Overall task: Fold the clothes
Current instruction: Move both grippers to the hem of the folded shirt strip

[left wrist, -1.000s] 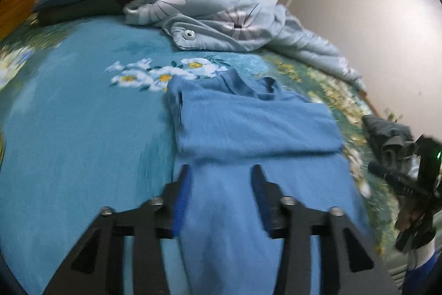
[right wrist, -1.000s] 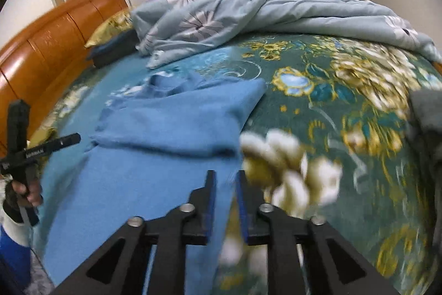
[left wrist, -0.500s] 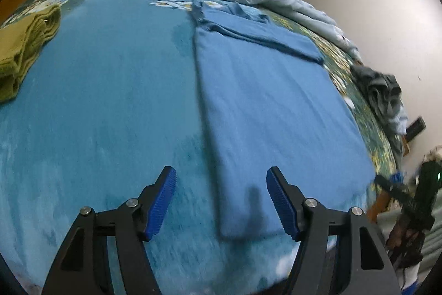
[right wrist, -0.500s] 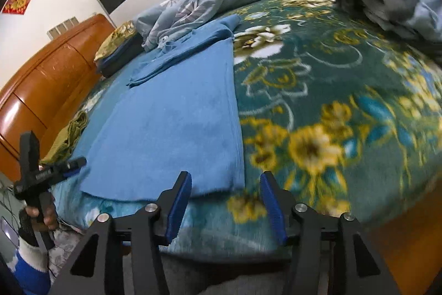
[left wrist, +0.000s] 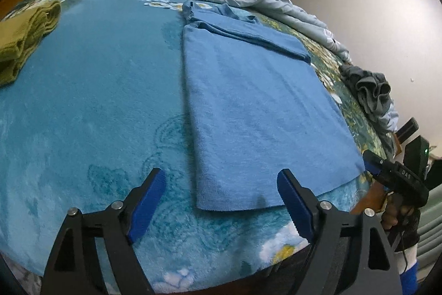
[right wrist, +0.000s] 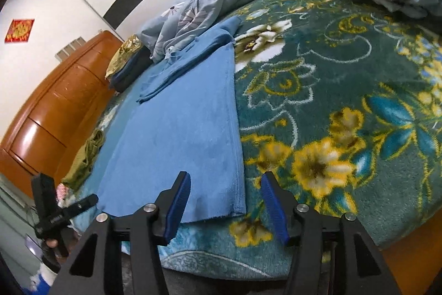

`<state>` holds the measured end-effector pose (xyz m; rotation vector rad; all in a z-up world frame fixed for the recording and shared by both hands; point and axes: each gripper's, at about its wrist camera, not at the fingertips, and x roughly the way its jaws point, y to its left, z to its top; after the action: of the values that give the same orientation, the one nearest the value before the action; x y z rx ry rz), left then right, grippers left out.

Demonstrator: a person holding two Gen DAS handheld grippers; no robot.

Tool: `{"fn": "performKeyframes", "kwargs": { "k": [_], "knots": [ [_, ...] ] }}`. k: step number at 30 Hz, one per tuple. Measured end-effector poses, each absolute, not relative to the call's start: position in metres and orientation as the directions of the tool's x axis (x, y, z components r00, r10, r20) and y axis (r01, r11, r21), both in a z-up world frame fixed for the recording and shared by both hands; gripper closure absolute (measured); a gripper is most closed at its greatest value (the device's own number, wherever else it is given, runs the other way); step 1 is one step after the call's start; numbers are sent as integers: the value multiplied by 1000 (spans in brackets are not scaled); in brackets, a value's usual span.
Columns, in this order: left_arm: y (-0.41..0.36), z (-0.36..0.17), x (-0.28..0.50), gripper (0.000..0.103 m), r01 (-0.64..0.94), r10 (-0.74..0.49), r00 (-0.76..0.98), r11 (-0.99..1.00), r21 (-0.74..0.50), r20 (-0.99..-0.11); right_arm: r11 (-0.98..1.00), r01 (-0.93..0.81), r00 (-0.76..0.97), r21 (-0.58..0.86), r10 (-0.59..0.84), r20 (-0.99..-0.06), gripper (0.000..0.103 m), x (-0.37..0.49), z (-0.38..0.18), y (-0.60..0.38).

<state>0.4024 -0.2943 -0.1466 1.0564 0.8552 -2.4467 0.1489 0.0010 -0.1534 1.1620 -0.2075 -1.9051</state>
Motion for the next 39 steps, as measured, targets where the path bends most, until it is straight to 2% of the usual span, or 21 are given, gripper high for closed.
{"fn": "performKeyframes", "kwargs": {
  "k": [8,14,16,19,21,24,32,34,39],
  "knots": [
    [-310,-149,402,23,468,46,-734,-688,-554,-677,-532,596,-96,601,-791,-604,47,144,-156,-3],
    [-312,-156,390,50,435,122,-746,-656,-617,-655,-468,571,-18,674,-828,-560,55,136,-161,-7],
    [-315,-159,391,60,431,142,-750,-636,-640,-646,-464,559,-12,687,-833,-553,60,132,-163,-4],
    [-319,-162,397,69,422,167,-760,-608,-672,-628,-458,528,-4,715,-844,-537,69,125,-167,2],
    [-321,-165,400,71,417,180,-765,-594,-688,-619,-455,506,4,733,-848,-530,78,121,-172,7],
    [-324,-169,403,75,414,190,-773,-572,-708,-605,-461,487,15,742,-845,-534,84,119,-177,8],
    [-322,-168,394,76,420,183,-761,-591,-688,-622,-504,508,3,699,-810,-586,83,116,-172,-6],
    [-321,-168,394,76,412,193,-762,-591,-694,-618,-491,511,17,706,-815,-579,79,116,-171,-5],
    [-320,-171,399,76,387,224,-766,-588,-710,-603,-456,503,61,734,-829,-556,79,120,-175,1]
  ]
}}
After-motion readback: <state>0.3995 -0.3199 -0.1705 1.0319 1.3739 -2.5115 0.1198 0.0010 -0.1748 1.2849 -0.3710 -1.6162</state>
